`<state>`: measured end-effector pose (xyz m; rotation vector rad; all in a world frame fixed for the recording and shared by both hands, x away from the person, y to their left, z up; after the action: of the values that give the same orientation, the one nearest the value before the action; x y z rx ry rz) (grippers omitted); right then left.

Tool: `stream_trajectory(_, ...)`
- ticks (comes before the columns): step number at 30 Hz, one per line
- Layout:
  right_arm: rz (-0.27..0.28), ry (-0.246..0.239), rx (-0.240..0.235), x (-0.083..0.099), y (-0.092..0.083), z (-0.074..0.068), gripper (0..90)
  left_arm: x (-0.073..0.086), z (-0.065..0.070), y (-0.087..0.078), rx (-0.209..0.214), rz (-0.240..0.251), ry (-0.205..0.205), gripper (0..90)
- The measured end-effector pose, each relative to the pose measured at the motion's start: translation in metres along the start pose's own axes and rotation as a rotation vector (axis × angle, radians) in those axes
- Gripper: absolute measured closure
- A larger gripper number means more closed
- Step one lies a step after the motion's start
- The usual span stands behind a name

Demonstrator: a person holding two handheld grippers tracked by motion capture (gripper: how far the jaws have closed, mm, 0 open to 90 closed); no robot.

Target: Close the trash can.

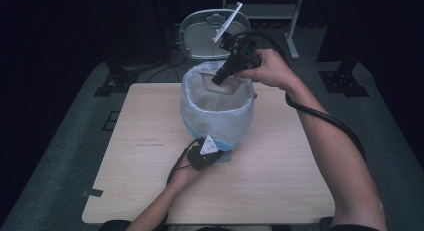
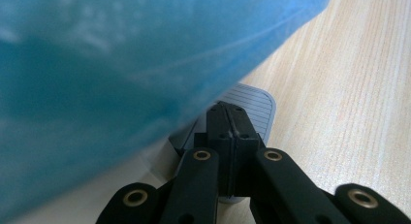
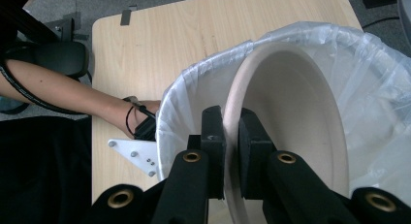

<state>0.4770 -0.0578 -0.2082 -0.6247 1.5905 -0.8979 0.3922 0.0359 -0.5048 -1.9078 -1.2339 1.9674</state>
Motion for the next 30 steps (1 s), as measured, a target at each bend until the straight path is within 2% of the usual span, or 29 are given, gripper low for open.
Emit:
stream_trajectory(4, -0.003, 0.001, -0.002, 0.000, 0.005, 0.001, 82.2, 0.000, 0.000, 0.000, -0.001, -0.003, 0.002, 90.0)
stream_trajectory(7, -0.009, 0.003, 0.031, 0.001, 0.010, 0.004, 69.6, 0.000, 0.000, 0.000, 0.000, -0.005, 0.002, 90.0)
stream_trajectory(11, -0.021, 0.007, 0.026, 0.005, 0.015, 0.005, 68.8, -0.001, 0.000, 0.000, 0.003, -0.006, 0.001, 90.0)
stream_trajectory(30, 0.017, -0.002, 0.017, 0.037, 0.014, -0.002, 61.7, -0.001, 0.000, 0.000, -0.013, -0.013, 0.004, 87.9)
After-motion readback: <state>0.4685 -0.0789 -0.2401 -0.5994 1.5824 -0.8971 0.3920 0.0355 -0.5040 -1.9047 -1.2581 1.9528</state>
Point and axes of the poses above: each handheld gripper's, and its own axes: y roughly forward along the jaws, x roughly out of its underside, z roughly to its right, the point moved 5 cm from there along y, roughly forward along the jaws, and after that the axes turned 2 degrees about x, right-handed, at the moved point
